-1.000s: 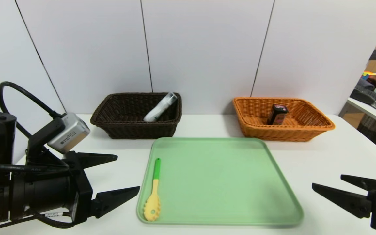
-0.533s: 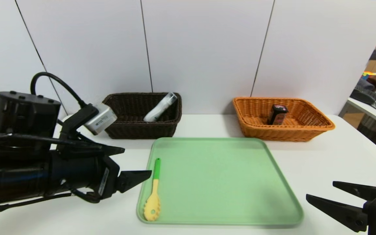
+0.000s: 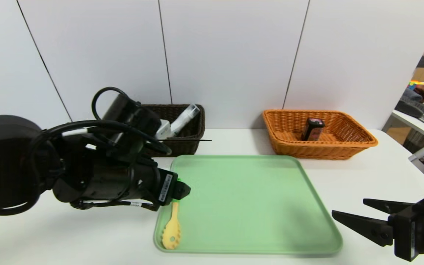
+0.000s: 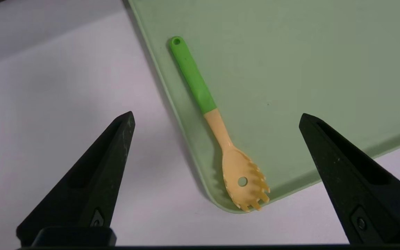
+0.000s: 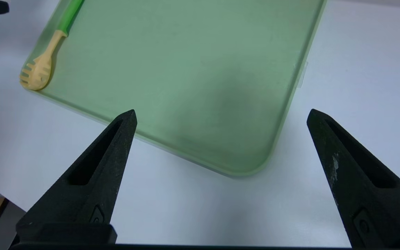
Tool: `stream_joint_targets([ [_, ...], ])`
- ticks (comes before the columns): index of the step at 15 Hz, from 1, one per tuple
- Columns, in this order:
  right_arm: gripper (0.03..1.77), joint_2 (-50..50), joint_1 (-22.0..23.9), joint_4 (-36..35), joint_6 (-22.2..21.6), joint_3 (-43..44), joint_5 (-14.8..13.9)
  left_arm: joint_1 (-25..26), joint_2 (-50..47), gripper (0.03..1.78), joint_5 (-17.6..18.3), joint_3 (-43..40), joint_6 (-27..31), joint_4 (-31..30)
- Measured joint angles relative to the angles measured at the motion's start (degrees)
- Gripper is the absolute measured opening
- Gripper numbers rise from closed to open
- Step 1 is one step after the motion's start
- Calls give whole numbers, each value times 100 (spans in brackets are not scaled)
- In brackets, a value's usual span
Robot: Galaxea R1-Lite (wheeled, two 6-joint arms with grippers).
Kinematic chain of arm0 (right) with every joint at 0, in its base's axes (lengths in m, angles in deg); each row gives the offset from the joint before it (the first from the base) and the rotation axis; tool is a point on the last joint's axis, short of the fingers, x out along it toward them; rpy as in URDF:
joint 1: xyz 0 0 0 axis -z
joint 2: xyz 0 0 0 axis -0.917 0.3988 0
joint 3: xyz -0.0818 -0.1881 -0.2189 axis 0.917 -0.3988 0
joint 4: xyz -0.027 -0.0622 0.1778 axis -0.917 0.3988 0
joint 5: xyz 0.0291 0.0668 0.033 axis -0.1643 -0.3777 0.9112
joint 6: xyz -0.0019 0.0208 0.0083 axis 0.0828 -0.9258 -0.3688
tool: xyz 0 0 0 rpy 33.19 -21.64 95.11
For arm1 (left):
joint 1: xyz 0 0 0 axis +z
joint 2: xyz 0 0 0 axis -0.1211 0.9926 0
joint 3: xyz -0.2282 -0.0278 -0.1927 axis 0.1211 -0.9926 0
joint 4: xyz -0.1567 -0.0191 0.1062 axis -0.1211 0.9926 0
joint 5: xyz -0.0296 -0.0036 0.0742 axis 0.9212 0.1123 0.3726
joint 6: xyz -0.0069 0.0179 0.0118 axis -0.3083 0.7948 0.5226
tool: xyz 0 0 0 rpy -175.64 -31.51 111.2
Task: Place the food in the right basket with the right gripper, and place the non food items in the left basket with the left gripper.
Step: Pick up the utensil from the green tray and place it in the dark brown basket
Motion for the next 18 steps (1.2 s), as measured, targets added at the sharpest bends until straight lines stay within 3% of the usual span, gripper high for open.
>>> stream_joint_targets([
  [6,169,184,0,-4,5,89,0,-228,870,169,-254,1301,-1386,1720],
  [18,169,251,23,-4,-17,98,-2,-562,1952,169,-245,2252,-2083,2259],
])
